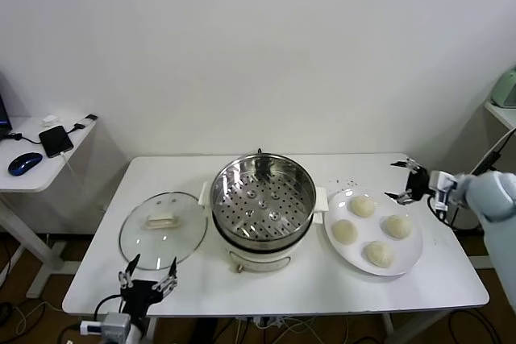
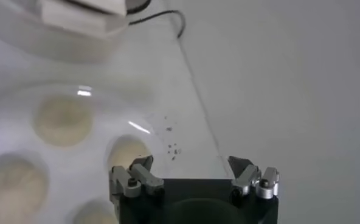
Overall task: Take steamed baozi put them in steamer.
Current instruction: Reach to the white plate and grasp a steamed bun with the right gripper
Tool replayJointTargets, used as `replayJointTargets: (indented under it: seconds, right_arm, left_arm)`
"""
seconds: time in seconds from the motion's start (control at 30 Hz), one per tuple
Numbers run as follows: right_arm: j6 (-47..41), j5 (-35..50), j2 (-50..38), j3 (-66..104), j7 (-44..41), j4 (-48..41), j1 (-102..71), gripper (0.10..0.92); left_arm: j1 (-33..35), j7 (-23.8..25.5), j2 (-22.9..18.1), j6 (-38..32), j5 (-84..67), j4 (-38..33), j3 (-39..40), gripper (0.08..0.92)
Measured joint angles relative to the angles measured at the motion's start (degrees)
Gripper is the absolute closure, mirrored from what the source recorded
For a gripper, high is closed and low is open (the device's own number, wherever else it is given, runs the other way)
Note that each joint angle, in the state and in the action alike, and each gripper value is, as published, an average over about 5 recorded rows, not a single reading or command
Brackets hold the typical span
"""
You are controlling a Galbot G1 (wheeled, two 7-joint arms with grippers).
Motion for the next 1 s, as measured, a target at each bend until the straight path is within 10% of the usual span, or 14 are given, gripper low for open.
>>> replayJointTargets:
  seconds: [1.0]
  right_arm:
    - [5.5,-14.4,14.1,-8.9,-4.4,-24.6,11.9,0.202]
  left_arm:
    - [1.8,-0.2,-0.7,-0.3,0.6,0.8,-0.2,0.177]
